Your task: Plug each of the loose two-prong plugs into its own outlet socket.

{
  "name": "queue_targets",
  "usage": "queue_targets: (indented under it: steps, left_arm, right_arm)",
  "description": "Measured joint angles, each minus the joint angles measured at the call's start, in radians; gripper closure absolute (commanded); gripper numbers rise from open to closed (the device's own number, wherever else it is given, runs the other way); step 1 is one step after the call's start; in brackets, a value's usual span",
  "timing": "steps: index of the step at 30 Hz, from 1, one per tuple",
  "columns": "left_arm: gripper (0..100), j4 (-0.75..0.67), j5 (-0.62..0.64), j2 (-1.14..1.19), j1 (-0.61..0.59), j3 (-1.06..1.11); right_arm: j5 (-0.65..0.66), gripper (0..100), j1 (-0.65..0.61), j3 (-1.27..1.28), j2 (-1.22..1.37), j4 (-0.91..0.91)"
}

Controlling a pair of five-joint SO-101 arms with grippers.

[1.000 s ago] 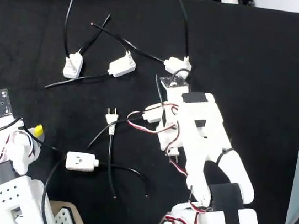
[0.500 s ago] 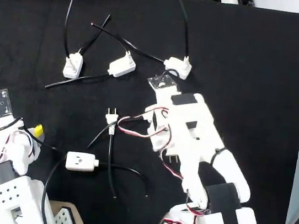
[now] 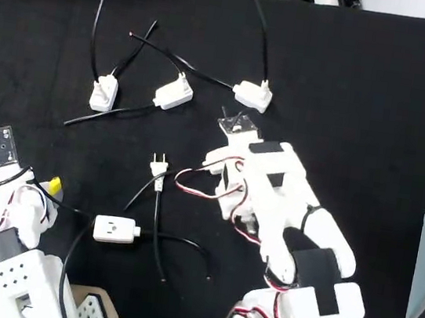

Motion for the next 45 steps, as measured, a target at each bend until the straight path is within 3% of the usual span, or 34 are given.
queue_targets:
  steps: [23, 29, 45]
  left_arm:
    - [72, 0.0, 0.0, 0.0, 0.0, 0.0]
    - [72, 0.0, 0.0, 0.0, 0.0, 0.0]
    - [72, 0.0, 0.0, 0.0, 0.0, 0.0]
  right_arm:
    - [0.135, 98.6, 0.058, -0.023, 0.015, 0.0]
    - [0.137, 84.0, 0.058, -0.023, 0.015, 0.0]
    - [0.137, 85.7, 0.049, -0.061, 0.017, 0.014]
